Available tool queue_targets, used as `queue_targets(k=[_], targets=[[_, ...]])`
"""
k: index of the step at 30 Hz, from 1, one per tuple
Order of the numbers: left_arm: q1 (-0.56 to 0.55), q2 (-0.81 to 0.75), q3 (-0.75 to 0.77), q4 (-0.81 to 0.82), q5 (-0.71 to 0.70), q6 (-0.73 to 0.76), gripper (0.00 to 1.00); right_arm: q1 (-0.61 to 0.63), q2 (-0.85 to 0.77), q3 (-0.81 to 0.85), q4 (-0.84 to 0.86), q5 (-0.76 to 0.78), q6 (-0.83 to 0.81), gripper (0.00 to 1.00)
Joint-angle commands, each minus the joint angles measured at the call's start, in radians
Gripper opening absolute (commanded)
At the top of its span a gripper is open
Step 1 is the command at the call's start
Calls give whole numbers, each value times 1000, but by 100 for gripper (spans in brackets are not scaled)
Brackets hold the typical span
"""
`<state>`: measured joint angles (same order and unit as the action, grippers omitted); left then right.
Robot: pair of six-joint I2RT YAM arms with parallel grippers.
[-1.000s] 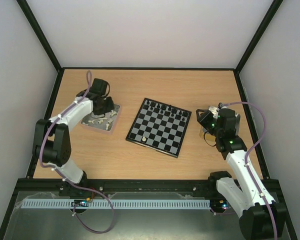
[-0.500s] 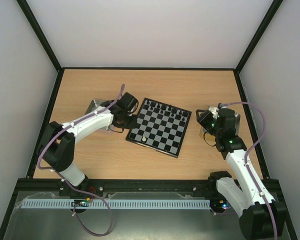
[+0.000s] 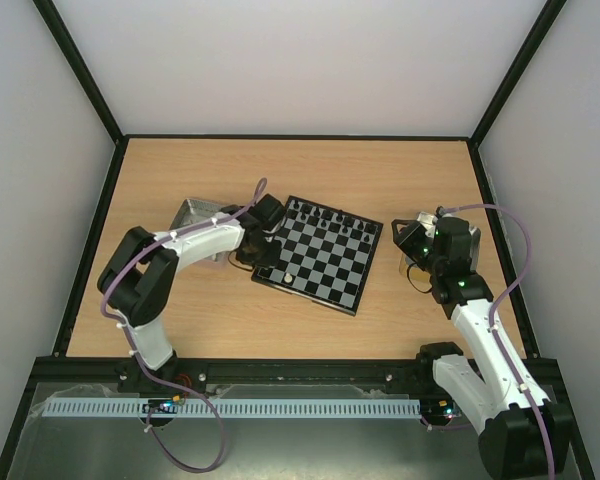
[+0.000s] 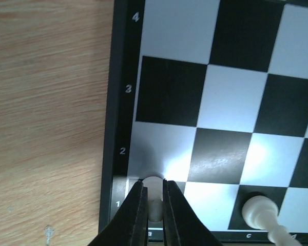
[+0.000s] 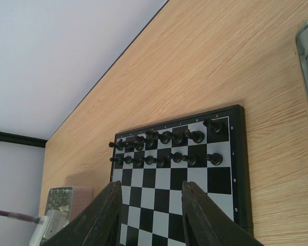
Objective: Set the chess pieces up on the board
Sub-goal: Place the chess piece on the chessboard.
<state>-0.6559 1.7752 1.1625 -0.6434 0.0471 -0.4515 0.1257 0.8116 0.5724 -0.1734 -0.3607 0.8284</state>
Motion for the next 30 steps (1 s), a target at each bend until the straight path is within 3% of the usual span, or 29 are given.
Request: queue_targets(k=[1,18,30], targets=[[-10,34,44,3,-7,16,7,4,-2,-15,21,3,3,32],[-10,96,47,21,-46,9,15,5,-6,-19,18,5,-1,32],[-6,60,121,-7,-61,14,44,5,-11,-15,13,4,0,32]])
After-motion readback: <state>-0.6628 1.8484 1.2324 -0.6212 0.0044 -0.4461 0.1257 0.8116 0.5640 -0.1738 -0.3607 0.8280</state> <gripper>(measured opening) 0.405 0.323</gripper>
